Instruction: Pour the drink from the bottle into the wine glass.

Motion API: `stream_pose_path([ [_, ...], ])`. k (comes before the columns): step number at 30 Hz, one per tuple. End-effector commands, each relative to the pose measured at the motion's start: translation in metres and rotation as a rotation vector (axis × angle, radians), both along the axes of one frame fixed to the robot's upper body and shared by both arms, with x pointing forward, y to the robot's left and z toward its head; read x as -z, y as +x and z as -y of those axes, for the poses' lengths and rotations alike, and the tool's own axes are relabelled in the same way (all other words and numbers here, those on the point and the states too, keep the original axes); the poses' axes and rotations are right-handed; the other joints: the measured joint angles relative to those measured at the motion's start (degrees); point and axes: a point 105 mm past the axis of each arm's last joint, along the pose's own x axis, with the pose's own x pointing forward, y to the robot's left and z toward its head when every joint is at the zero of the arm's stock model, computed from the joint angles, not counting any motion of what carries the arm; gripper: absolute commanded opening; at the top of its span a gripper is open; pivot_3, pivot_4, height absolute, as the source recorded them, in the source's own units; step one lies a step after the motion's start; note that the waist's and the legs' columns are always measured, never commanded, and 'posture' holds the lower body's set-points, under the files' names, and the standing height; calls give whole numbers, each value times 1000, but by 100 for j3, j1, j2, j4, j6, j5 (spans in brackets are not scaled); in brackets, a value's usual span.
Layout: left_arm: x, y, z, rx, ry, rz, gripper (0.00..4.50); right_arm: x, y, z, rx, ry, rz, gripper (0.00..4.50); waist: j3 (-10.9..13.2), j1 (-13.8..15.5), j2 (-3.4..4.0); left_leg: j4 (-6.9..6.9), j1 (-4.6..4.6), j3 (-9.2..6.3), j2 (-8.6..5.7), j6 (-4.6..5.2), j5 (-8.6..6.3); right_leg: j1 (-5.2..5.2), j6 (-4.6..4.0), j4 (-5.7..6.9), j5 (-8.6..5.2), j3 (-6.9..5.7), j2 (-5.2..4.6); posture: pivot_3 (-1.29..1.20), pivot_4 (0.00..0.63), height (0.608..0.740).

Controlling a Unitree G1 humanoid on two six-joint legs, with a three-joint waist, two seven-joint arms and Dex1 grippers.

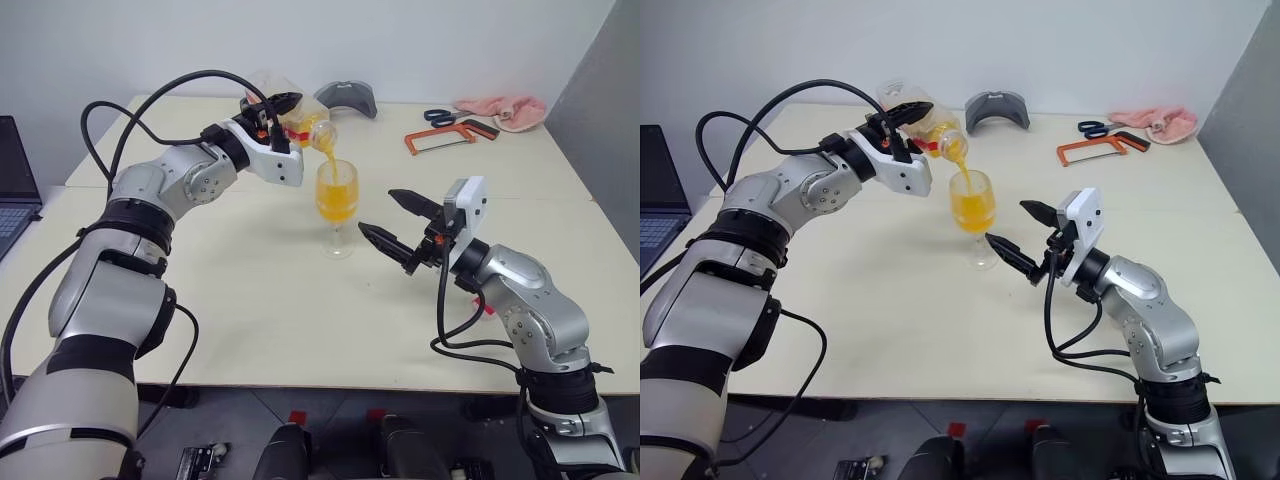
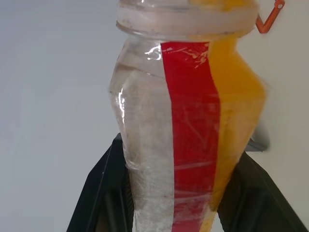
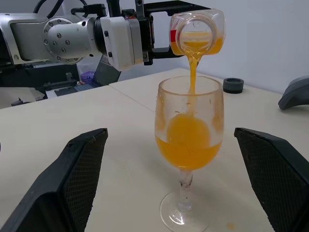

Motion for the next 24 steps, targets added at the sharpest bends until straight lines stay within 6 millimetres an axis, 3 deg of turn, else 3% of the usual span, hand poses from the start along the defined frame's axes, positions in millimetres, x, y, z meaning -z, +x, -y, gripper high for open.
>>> stream_pose_path([
  [1, -23, -4, -1, 9, -12, 67, 1734, -12, -9, -5, -27, 17, 56, 4500, 0, 0, 0, 0, 0, 0, 0, 0, 0, 0, 0, 0, 0, 0, 0, 0, 150, 740],
  [18, -22, -2, -1, 5, -14, 60, 1734, -10, -10, -5, -29, 17, 52, 4500, 0, -1, 0, 1, 0, 1, -1, 0, 0, 0, 0, 1, 0, 0, 0, 0, 150, 740],
  [24, -21, 1, -2, 8, -140, -11, 1734, -11, -10, -4, -25, 15, 55, 4500, 0, 0, 0, 1, 0, 0, -1, 0, 0, 0, 0, 1, 0, 0, 0, 0, 150, 740],
])
